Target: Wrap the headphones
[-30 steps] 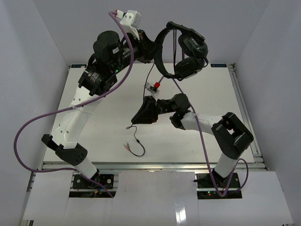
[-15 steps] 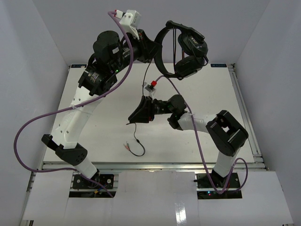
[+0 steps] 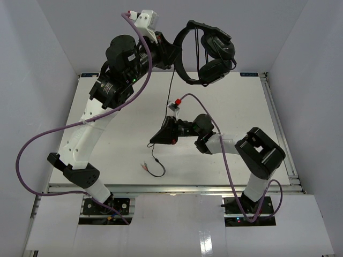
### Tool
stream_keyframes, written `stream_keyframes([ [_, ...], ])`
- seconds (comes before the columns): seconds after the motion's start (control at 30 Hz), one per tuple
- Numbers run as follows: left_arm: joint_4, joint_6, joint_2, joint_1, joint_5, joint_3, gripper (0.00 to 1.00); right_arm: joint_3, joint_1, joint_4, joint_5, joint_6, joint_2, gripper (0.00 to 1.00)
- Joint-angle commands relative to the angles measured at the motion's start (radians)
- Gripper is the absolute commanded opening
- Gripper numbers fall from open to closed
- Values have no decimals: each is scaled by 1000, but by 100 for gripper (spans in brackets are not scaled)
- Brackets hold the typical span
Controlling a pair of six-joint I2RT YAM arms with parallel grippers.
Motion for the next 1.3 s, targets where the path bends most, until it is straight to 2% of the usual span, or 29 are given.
stream_keyframes([
  [0.0, 52, 55, -74, -1, -131, 6, 0, -125, -61, 189, -72, -256, -195, 8],
  [0.1, 42, 96, -93, 3, -179, 6, 0, -184, -142, 81, -109, -344, -308, 8],
  [0.3, 14, 125, -122, 9, -222, -11, 0, -249, -314, 28, -200, -326, -403, 8],
  [0.4, 14, 137, -141, 10, -242, -38, 0, -279, -354, 8, -233, -348, -438, 8],
  [0.57, 10, 198, -142, 16, -341, -69, 0, -263, -359, -227, -288, -514, -526, 8],
  [0.63, 18, 225, -120, 24, -382, -76, 0, -224, -352, -437, -295, -679, -550, 8],
  [0.73, 37, 244, -86, 38, -415, -84, 0, -69, -294, -960, -221, -1020, -568, 8],
  [0.77, 42, 247, -76, 43, -420, -85, 0, -24, -265, -1087, -189, -1131, -575, 8],
  [0.83, 51, 247, -64, 58, -423, -88, 0, 31, -241, -1203, -166, -1220, -585, 8],
  [1.0, 58, 238, -48, 104, -413, -109, 0, 106, -225, -1359, 2, -1321, -613, 8],
  [1.13, 61, 213, -65, 146, -385, -153, 0, 95, -247, -1344, 90, -1290, -635, 8],
  [1.27, 65, 204, -75, 182, -372, -186, 0, 103, -251, -1364, 108, -1301, -647, 8],
])
